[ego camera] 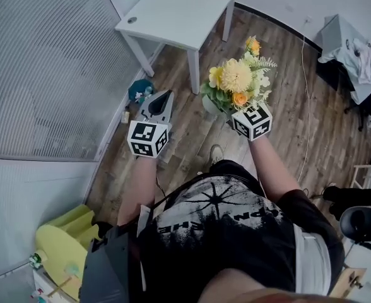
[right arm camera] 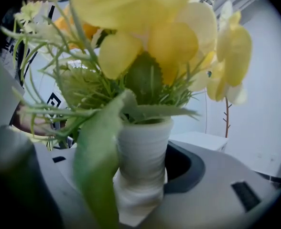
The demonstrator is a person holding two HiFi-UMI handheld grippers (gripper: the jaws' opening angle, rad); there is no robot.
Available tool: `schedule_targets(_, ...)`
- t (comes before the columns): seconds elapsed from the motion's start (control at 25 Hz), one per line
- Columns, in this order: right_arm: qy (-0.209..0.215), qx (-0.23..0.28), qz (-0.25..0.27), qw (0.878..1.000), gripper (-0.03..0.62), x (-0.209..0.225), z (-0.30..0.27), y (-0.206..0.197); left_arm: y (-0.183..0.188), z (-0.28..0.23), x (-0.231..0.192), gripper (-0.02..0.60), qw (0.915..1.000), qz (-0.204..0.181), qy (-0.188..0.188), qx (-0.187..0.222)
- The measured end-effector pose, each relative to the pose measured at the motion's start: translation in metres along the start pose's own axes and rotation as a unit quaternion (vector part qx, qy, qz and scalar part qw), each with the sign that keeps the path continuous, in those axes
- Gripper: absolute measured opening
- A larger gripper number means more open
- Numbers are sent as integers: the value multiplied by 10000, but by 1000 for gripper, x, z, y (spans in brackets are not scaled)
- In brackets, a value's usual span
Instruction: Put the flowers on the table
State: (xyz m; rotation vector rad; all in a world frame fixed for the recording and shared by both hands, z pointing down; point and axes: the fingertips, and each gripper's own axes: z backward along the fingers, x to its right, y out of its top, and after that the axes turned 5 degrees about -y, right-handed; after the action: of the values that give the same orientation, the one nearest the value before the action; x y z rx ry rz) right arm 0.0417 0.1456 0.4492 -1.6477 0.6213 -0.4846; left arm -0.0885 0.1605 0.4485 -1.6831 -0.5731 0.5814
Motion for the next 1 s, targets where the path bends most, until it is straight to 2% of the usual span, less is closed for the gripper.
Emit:
schedule_targets(0.4, 322, 110, -9, 9994, 256, 99, -43, 6, 10, -86, -24, 12, 9988, -4, 470, -151)
schedule_targets(0.56, 444, 137, -30, 9989, 256, 136, -57, 9, 18, -119, -31, 12, 9980, 135, 603, -116)
schedule_targets(1.0, 573, 164, -61, 9982, 256, 180, -89, 11, 24, -162, -55, 12, 9965, 242, 782, -146)
